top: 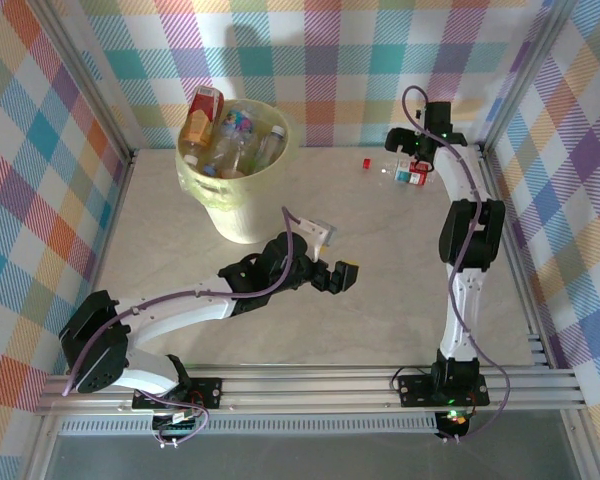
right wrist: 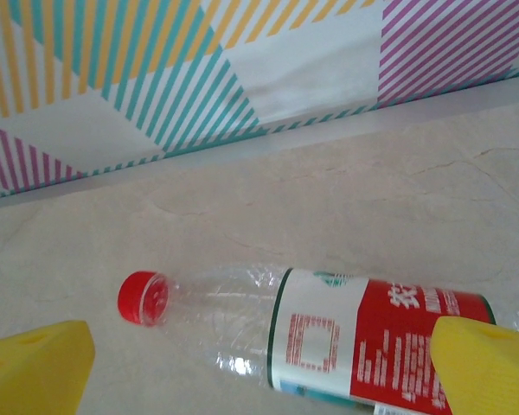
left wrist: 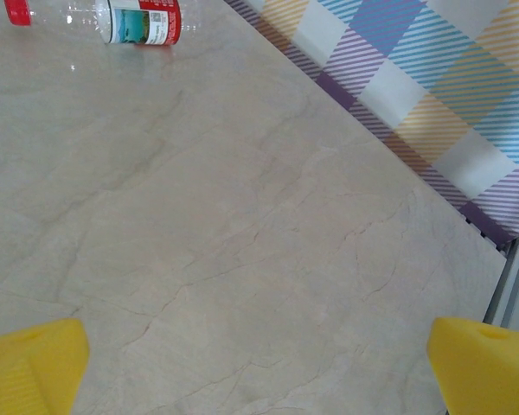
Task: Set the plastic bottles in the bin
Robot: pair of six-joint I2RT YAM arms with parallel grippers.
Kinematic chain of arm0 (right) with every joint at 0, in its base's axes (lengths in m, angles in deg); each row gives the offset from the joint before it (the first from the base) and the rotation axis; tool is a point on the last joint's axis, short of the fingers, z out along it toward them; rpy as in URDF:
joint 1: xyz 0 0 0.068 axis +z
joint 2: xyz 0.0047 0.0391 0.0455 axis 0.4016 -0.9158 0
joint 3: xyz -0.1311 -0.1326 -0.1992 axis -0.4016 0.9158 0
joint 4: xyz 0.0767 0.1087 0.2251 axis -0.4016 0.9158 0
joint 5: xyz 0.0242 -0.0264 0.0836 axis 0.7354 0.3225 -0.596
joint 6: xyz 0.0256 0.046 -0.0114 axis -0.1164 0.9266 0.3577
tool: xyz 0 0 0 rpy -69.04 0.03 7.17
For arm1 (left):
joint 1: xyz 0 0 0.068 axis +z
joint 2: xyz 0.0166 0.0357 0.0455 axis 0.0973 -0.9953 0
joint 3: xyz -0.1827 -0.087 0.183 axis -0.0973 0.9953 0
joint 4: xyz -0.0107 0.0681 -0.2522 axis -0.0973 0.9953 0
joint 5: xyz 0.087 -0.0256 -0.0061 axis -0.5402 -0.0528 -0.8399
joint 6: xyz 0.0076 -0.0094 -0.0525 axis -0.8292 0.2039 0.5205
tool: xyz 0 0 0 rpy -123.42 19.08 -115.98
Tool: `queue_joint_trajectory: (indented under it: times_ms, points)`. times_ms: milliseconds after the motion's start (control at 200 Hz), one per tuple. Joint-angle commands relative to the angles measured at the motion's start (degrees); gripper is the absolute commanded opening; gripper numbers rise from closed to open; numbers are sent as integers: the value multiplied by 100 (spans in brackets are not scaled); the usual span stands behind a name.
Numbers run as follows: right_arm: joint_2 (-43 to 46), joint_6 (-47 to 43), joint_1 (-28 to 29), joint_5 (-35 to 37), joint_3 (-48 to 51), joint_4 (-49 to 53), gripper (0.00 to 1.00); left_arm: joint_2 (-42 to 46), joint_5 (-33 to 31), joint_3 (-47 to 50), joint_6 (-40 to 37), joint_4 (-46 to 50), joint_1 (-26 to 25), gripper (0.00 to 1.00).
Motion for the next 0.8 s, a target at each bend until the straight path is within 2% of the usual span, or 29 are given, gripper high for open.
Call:
queue_joint_trajectory:
  times_ms: [0, 80, 400, 555, 795]
  points:
    - [-506, 99, -70, -168, -800, 714, 100, -77, 1, 24, 164, -192, -90, 100]
    - [-774, 141, -91, -191, -1178, 917, 100, -128, -23, -15, 188, -167, -116, 100]
    - [-821, 45, -177, -489, -1058, 1287, 100, -372, -65, -199, 181, 151, -175, 100]
    - [227, -104, -152, -733, 460, 510, 99, -362, -97, -164, 222, 125, -205, 100]
    - [2041, -394, 142, -995, 2521, 402, 98, -338, -85, -134, 247, 114, -250, 100]
